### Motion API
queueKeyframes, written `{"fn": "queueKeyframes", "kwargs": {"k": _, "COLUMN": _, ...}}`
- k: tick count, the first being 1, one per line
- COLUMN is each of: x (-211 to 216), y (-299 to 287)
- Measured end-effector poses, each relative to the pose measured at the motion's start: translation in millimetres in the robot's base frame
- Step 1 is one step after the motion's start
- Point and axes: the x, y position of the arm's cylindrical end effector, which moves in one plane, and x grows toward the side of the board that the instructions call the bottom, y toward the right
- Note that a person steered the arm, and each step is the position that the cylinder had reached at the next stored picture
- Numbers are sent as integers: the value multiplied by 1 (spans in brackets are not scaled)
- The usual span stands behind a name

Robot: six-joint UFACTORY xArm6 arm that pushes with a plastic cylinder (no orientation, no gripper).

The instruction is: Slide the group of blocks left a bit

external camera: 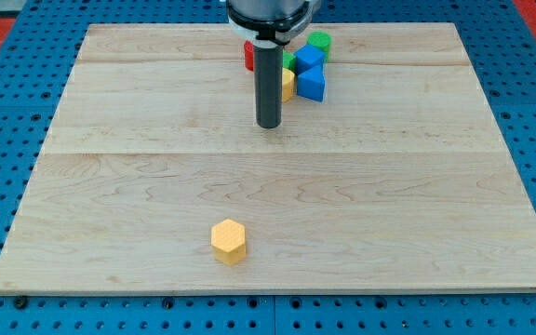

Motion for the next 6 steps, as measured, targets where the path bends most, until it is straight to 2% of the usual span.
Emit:
{"fn": "queueKeyframes", "kwargs": {"k": 1, "x": 7, "y": 30}}
{"fn": "queueKeyframes", "kwargs": {"k": 2, "x": 36, "y": 69}}
{"fn": "queueKeyframes", "kwargs": {"k": 3, "x": -7, "y": 100}}
{"fn": "queueKeyframes", "kwargs": {"k": 5, "x": -166, "y": 86}}
{"fn": "queueKeyframes", "kwargs": {"k": 6, "x": -149, "y": 58}}
